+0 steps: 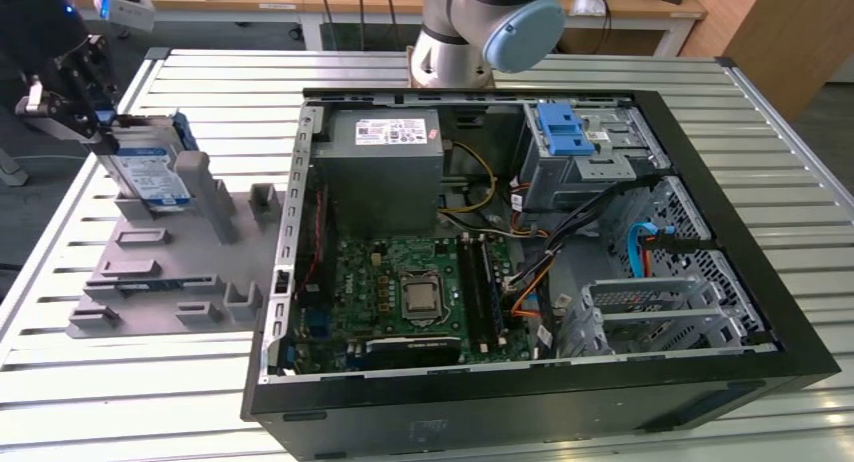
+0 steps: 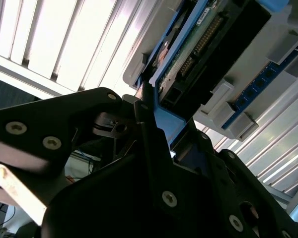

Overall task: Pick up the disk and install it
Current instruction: 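Pick up the disk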

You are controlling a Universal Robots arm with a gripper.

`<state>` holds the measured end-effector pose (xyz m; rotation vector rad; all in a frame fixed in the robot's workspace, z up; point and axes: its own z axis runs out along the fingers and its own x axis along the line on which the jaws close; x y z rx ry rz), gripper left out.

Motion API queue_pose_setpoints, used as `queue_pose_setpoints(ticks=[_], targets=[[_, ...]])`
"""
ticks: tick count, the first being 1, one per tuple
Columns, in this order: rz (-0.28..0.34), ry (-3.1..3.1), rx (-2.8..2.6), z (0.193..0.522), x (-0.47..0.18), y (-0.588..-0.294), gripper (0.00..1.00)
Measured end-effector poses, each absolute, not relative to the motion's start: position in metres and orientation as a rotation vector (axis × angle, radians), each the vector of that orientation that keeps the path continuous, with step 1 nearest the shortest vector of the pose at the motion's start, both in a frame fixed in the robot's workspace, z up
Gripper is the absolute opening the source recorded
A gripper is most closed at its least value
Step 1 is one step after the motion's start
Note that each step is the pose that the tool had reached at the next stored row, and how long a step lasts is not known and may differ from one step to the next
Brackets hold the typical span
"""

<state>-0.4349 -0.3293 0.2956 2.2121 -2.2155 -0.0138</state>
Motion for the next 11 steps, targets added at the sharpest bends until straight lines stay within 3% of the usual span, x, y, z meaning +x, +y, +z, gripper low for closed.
queue_pose_setpoints(ticks=[11], targets=[[-0.014, -2.215, 2.212, 0.2997, -0.4349, -0.3293, 0.36]])
